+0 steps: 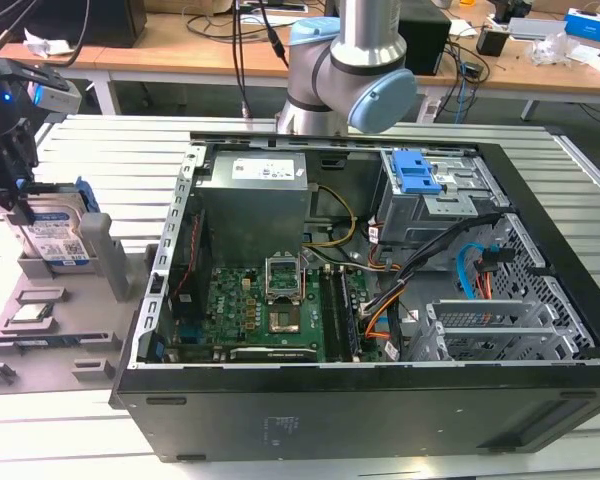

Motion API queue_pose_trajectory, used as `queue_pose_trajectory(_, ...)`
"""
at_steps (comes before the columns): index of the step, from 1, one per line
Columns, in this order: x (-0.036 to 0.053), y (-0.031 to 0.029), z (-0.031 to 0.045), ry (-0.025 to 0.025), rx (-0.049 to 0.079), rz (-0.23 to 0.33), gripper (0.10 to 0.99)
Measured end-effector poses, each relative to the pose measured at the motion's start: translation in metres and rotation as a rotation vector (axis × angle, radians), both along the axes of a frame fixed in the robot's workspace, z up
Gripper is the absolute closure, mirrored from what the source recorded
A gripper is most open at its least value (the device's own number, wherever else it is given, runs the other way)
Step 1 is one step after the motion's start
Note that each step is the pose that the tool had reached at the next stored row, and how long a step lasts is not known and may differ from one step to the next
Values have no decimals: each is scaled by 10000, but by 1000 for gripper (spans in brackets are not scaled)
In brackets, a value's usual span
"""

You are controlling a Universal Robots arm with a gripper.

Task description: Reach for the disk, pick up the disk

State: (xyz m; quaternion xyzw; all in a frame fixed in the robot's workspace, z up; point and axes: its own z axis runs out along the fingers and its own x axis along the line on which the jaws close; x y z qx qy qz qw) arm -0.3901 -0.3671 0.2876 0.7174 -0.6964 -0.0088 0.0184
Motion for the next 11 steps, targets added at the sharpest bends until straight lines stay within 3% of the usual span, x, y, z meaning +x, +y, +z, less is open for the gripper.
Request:
queue_pose_trajectory(8, 4, 0, 4, -2, 0, 0, 718)
queue_pose_trajectory(11, 11, 0, 45, 4, 0, 0, 718)
